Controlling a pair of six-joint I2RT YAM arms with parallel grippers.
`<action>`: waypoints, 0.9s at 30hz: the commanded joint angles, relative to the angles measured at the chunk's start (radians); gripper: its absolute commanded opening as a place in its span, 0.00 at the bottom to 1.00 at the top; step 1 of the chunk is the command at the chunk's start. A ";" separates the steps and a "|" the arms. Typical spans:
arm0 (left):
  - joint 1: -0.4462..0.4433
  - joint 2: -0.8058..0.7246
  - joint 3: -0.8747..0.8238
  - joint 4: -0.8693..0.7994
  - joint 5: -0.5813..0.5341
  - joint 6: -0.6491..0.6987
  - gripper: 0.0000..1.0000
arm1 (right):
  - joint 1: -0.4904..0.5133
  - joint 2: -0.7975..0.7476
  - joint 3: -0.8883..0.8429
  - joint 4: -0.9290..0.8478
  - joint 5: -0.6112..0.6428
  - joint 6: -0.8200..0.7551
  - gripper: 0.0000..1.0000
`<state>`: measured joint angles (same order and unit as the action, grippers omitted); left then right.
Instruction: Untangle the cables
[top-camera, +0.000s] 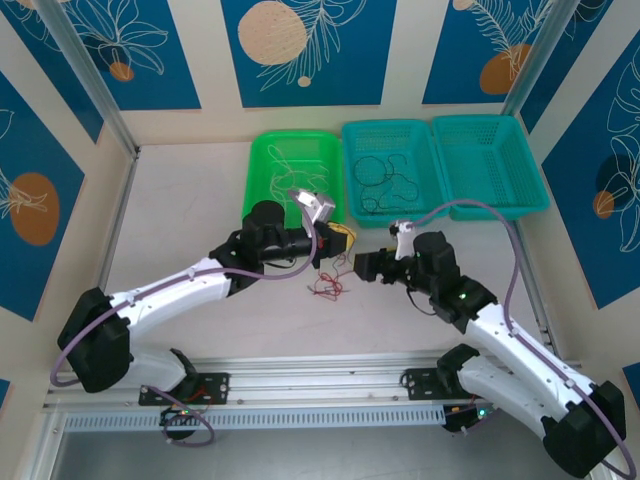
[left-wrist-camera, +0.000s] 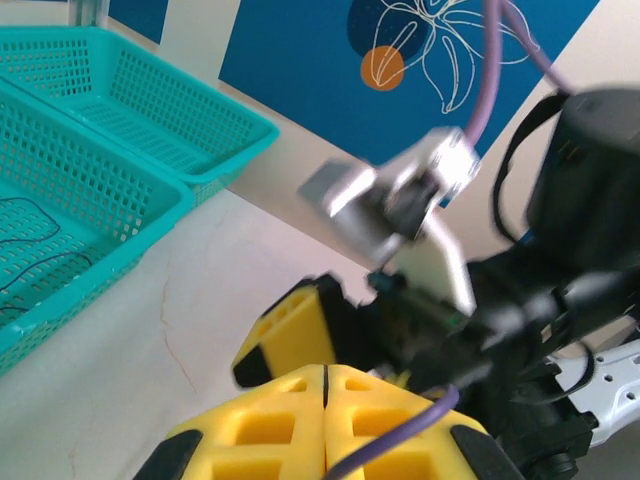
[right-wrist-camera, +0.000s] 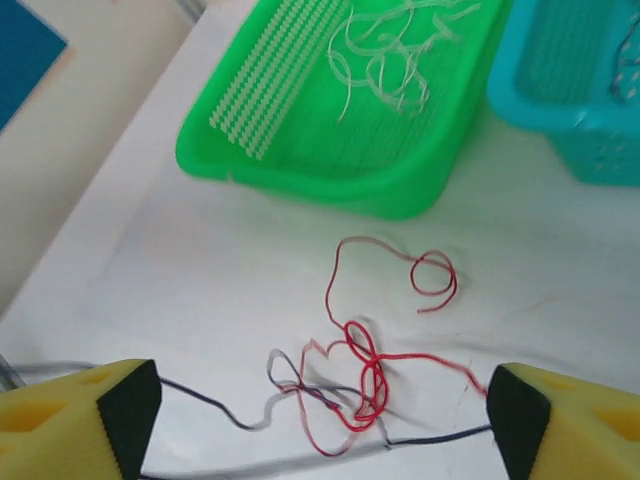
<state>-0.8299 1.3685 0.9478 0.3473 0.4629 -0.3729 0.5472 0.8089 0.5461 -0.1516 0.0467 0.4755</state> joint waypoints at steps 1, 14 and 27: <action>-0.009 -0.028 0.042 -0.040 0.022 -0.016 0.00 | -0.003 0.033 -0.062 0.224 -0.051 -0.003 0.89; -0.009 -0.103 0.098 -0.022 0.036 -0.132 0.00 | 0.109 0.497 -0.087 0.672 0.013 -0.009 0.95; -0.009 -0.261 0.142 -0.133 -0.044 -0.032 0.00 | 0.158 0.698 -0.011 0.578 0.176 0.102 0.68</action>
<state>-0.8303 1.1534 1.0447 0.2619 0.4618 -0.4686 0.6991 1.5169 0.5327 0.4221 0.1726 0.5446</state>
